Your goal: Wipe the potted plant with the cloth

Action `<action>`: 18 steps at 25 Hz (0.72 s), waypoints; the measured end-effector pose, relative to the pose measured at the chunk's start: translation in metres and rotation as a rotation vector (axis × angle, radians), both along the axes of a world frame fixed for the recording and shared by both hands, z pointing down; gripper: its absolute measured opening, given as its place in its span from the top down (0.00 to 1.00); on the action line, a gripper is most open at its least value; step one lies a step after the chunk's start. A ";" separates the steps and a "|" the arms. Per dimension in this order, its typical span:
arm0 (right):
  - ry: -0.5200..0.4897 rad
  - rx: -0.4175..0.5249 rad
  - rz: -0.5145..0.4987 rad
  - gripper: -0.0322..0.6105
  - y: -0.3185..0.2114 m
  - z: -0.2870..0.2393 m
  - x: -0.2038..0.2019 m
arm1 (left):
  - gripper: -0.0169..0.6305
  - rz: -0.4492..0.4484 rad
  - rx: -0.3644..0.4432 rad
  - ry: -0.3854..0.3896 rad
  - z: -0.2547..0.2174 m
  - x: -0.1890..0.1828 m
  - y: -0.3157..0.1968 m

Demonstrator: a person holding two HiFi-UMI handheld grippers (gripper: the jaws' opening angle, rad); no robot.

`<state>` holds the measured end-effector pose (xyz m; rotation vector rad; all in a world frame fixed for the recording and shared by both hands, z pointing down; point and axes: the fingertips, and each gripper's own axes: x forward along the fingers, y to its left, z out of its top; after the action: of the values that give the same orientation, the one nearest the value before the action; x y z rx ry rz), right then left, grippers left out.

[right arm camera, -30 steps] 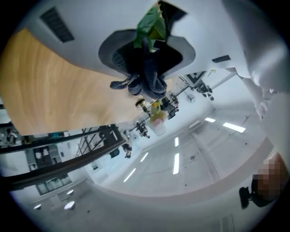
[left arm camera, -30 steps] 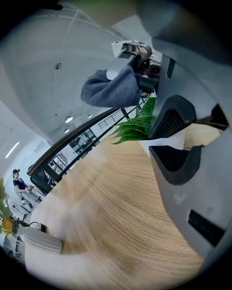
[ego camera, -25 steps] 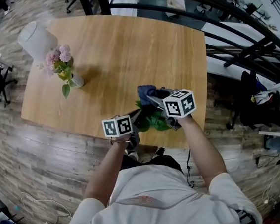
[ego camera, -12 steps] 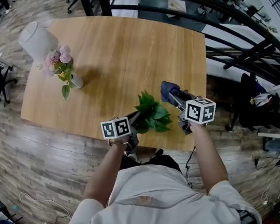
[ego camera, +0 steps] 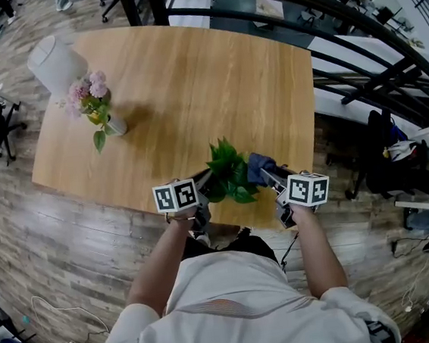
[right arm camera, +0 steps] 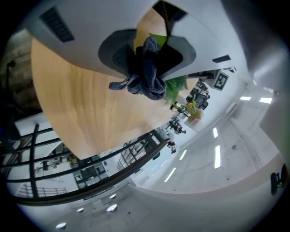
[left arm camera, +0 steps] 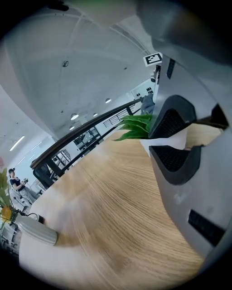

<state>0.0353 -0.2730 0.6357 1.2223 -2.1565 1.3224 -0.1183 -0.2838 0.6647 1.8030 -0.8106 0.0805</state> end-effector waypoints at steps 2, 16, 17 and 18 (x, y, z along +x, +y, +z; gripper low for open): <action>0.054 0.003 0.058 0.71 0.005 0.003 0.022 | 0.89 -0.007 0.001 0.000 0.000 0.000 0.000; -0.183 0.110 -0.069 0.71 0.043 -0.045 -0.063 | 0.89 -0.046 -0.007 -0.009 0.000 -0.001 -0.001; -0.148 0.094 -0.065 0.71 0.046 -0.032 -0.061 | 0.89 -0.046 -0.005 -0.011 0.000 -0.001 -0.001; -0.116 0.082 -0.049 0.71 0.047 -0.020 -0.057 | 0.89 -0.045 -0.004 -0.013 0.000 -0.002 -0.001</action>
<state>-0.0213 -0.2258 0.6153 1.1406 -2.3267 1.3265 -0.1199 -0.2846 0.6646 1.7815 -0.8594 0.0644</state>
